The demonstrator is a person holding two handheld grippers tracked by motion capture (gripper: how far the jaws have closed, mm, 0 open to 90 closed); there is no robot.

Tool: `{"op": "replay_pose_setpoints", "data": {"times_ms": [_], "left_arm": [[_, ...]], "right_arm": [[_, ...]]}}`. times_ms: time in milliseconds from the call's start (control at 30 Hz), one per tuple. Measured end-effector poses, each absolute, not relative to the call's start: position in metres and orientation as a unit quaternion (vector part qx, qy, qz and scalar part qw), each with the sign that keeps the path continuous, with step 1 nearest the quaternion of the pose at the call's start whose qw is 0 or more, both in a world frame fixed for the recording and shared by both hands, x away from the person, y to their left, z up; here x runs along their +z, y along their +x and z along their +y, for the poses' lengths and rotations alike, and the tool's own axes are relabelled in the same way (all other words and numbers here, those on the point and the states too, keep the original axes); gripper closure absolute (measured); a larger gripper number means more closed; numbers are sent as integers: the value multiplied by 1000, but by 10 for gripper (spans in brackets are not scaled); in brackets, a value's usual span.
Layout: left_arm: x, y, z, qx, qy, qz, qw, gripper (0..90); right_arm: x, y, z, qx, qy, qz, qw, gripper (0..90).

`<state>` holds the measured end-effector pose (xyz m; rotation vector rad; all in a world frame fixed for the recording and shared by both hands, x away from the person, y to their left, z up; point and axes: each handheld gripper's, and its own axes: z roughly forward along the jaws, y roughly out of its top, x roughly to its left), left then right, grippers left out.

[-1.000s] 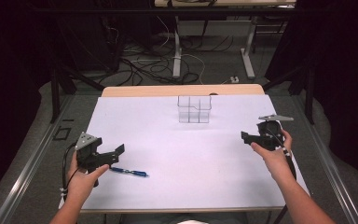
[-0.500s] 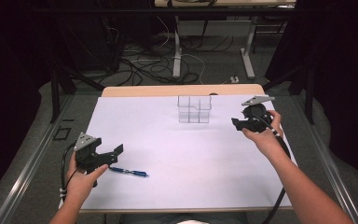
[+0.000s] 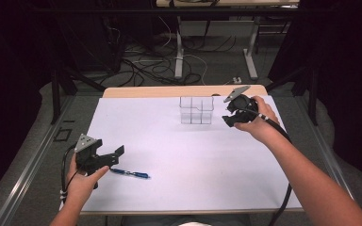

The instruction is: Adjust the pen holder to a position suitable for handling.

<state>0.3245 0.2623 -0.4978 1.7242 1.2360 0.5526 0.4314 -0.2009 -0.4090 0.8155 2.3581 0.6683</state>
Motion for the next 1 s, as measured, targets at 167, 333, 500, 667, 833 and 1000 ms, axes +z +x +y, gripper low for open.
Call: {"op": "replay_pose_setpoints", "data": {"times_ms": [167,333,500,667,833,1000], "left_arm": [[-498,325,262,224,700,502,456,59],[-498,325,262,225,701,502,455,62],[-498,324,263,224,701,502,454,65],[-498,324,263,224,701,501,454,66],[-498,324,263,224,702,501,454,67],[-498,324,264,226,702,499,455,69]], "right_arm": [[-403,437,-188,224,260,901,265,390],[-400,445,-179,206,222,917,259,422],[-400,452,-167,193,192,928,256,470],[-402,460,-155,182,155,937,256,519],[-404,468,-145,163,122,945,256,541],[-406,477,-131,158,91,953,242,578]]}}
